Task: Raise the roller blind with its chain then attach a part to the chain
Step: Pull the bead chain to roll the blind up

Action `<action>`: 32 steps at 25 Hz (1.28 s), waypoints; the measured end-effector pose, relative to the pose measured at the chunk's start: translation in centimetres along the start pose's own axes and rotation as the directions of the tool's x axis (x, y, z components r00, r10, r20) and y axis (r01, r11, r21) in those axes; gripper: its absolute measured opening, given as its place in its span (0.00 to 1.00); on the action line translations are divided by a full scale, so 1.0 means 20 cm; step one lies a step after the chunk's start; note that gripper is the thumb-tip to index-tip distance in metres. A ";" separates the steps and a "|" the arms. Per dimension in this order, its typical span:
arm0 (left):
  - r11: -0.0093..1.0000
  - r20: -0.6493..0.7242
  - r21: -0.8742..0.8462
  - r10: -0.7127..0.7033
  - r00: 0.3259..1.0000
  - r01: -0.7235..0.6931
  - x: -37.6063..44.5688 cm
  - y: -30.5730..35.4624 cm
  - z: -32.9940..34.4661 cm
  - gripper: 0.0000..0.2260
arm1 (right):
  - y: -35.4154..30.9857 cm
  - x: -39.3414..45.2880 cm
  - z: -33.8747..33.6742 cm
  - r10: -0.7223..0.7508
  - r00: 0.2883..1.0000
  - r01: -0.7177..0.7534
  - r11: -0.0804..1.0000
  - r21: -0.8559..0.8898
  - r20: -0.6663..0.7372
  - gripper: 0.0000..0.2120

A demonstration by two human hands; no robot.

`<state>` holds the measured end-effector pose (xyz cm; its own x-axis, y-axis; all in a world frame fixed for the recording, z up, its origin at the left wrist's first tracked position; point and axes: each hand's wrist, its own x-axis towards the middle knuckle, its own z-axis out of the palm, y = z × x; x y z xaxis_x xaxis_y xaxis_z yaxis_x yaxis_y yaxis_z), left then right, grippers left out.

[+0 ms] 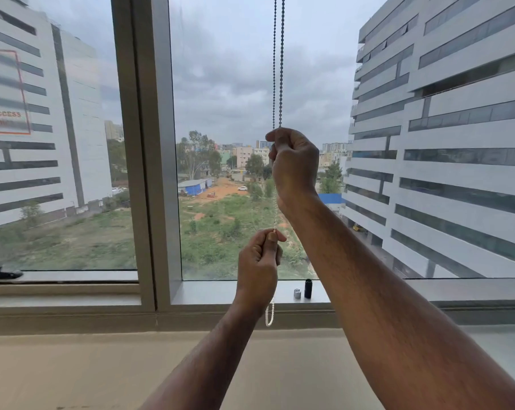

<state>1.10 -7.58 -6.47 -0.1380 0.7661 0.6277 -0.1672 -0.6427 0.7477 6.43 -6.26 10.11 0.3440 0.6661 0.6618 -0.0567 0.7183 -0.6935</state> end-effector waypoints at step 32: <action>0.983 0.153 -0.007 -0.180 0.972 0.183 0.01 -0.20 -0.13 0.09 | 0.49 -0.33 -0.24 0.251 0.935 -0.199 0.956 -0.216 0.251 0.09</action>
<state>-0.78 -4.91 -9.92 0.0451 0.8598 0.5086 -0.1965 -0.4916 0.8484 8.18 -4.60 -2.51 0.0724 0.8535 0.5160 0.0799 0.5107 -0.8560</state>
